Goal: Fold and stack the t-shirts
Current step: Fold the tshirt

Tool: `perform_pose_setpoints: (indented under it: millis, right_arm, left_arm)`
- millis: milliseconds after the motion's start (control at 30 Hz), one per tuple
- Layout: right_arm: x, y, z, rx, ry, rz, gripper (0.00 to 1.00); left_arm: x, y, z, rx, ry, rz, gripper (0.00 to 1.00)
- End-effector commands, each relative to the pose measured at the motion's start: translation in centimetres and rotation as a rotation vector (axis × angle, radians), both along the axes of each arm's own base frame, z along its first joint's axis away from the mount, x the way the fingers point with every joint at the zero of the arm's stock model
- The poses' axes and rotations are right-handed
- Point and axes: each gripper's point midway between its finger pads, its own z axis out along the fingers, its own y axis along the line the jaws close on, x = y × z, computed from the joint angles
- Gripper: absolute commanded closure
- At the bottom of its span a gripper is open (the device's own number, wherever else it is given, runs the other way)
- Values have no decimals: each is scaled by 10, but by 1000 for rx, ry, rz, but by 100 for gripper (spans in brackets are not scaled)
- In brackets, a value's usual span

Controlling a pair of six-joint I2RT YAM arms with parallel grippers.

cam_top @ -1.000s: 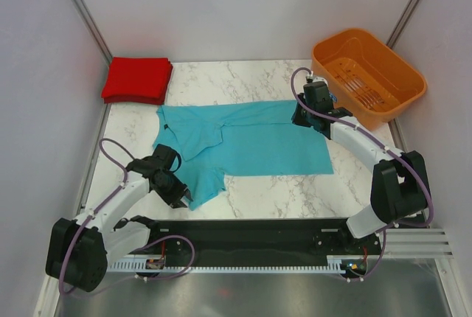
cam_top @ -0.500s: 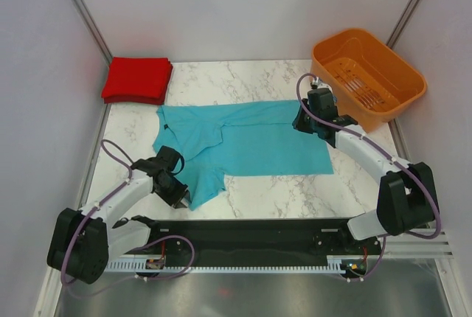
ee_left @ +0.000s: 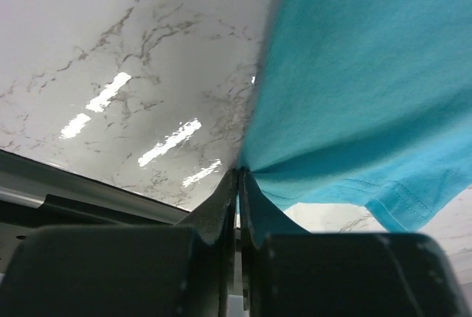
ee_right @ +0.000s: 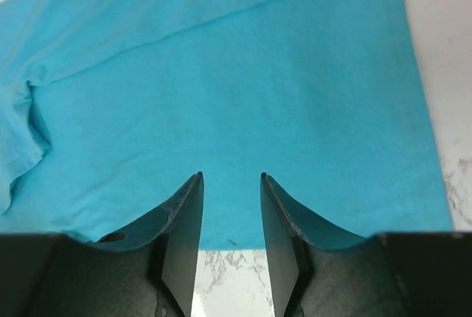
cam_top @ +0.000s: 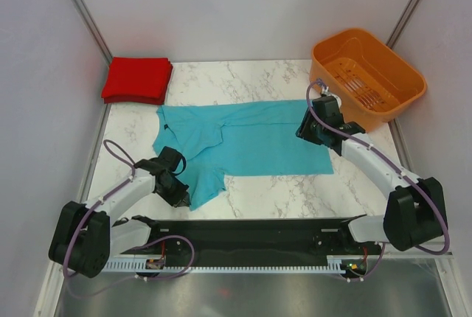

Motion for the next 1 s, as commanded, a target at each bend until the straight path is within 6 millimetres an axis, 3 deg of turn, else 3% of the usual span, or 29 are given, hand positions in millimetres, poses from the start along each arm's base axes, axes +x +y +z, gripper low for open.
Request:
perform_pose_setpoints:
  millis: [0, 233, 500, 967]
  right_arm:
    - [-25, -20, -21, 7, 122, -156, 56]
    - [-61, -68, -62, -46, 303, -370, 55]
    - [-89, -113, -70, -58, 264, -604, 50]
    - [-94, -121, -95, -74, 288, -642, 56]
  left_arm:
    - [16, 8, -3, 68, -57, -2, 95]
    - [37, 8, 19, 70, -175, -53, 98]
    - [48, 8, 36, 64, -270, -57, 98]
    - [56, 7, 52, 58, -334, -76, 98]
